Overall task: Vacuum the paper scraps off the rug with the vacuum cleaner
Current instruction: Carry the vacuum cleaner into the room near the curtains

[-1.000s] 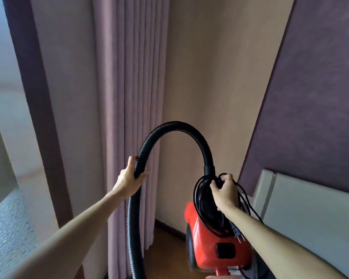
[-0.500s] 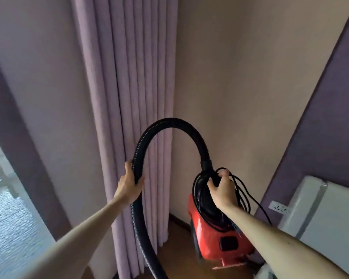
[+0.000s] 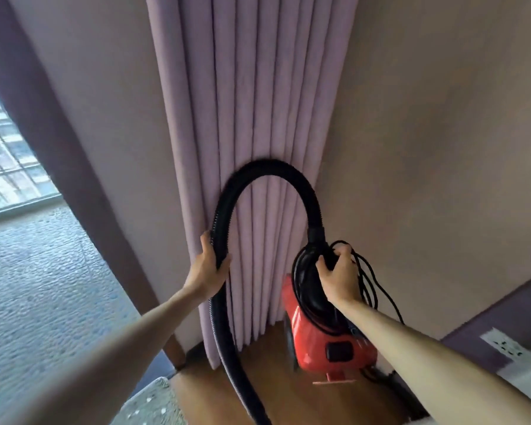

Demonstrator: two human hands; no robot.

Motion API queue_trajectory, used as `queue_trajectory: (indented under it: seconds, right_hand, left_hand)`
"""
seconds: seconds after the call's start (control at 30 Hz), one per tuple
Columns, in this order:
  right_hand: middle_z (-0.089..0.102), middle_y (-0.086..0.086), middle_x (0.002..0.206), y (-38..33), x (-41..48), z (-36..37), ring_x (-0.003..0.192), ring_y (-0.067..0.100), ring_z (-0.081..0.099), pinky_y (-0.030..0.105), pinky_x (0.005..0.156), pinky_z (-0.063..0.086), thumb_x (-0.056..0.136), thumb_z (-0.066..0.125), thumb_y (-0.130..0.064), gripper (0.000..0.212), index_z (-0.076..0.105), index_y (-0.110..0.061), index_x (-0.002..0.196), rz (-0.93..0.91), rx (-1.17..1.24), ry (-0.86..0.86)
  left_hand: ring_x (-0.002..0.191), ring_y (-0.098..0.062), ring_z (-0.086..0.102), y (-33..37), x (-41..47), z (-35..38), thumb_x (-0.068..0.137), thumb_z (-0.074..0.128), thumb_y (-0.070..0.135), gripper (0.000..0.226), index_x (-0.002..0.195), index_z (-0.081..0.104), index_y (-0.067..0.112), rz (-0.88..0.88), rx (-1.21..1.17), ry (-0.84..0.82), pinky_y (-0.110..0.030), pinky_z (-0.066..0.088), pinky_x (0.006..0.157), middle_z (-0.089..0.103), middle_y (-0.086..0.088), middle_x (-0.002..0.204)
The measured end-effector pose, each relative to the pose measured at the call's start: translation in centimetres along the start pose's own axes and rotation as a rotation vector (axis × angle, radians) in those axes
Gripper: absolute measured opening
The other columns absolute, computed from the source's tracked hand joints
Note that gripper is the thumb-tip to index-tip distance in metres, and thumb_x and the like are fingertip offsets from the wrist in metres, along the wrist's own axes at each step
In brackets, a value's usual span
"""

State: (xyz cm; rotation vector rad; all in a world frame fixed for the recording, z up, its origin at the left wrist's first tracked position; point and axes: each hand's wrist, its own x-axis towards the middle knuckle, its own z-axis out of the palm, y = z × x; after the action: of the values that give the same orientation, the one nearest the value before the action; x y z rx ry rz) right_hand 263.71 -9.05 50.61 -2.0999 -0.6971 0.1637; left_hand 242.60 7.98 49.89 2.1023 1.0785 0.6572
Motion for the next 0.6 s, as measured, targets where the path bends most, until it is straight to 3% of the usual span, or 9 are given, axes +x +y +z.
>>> queue_trajectory:
  seconds: [0.1, 0.3, 0.43, 0.53, 0.6]
  right_hand:
    - [0.055, -0.009, 0.071, 1.4, 0.6, 1.8, 0.059, 0.006, 0.055, 0.013, 0.047, 0.036, 0.094, 0.061, -0.020, 0.020, 0.041, -0.016, 0.097, -0.057, -0.001, -0.076]
    - [0.052, -0.002, 0.072, 4.8, 0.1, 6.3, 0.056, 0.010, 0.050, 0.016, 0.045, 0.032, 0.095, 0.059, -0.022, 0.024, 0.042, -0.007, 0.105, -0.081, -0.061, -0.220]
    - [0.059, 0.009, 0.079, 8.2, -0.9, 9.7, 0.064, 0.027, 0.059, 0.027, 0.049, 0.035, 0.094, 0.058, -0.030, 0.029, 0.042, -0.010, 0.108, -0.074, -0.111, -0.330]
    - [0.056, 0.008, 0.077, 10.6, -2.4, 12.3, 0.063, 0.028, 0.054, 0.027, 0.047, 0.030, 0.094, 0.059, -0.029, 0.029, 0.044, -0.009, 0.108, -0.061, -0.149, -0.399]
    - [0.058, 0.012, 0.078, 12.5, -3.6, 14.0, 0.065, 0.033, 0.057, 0.029, 0.053, 0.036, 0.093, 0.060, -0.028, 0.029, 0.044, -0.009, 0.108, -0.072, -0.151, -0.446]
  left_hand:
    - [0.098, -0.043, 0.063, -1.6, -1.6, 1.0, 0.097, 0.055, 0.020, 0.068, 0.148, 0.011, 0.010, -0.096, 0.019, 0.045, -0.047, 0.052, 0.076, 0.060, -0.023, 0.124]
    - [0.092, -0.049, 0.064, -5.1, -5.9, 4.5, 0.096, 0.056, 0.015, 0.066, 0.148, 0.015, 0.007, -0.222, 0.052, 0.110, -0.036, 0.043, 0.068, 0.064, -0.025, 0.111]
    - [0.091, -0.043, 0.065, -8.8, -9.2, 7.1, 0.095, 0.056, 0.017, 0.061, 0.142, 0.018, 0.012, -0.370, 0.004, 0.129, -0.041, 0.049, 0.072, 0.066, -0.020, 0.109]
    - [0.082, -0.027, 0.060, -11.4, -12.1, 8.9, 0.093, 0.056, 0.013, 0.052, 0.134, 0.024, 0.010, -0.453, -0.018, 0.144, -0.035, 0.041, 0.067, 0.063, -0.006, 0.100]
    - [0.077, -0.026, 0.056, -13.3, -13.9, 10.2, 0.094, 0.056, 0.011, 0.050, 0.133, 0.025, 0.007, -0.501, -0.016, 0.170, -0.033, 0.036, 0.064, 0.058, -0.005, 0.094]
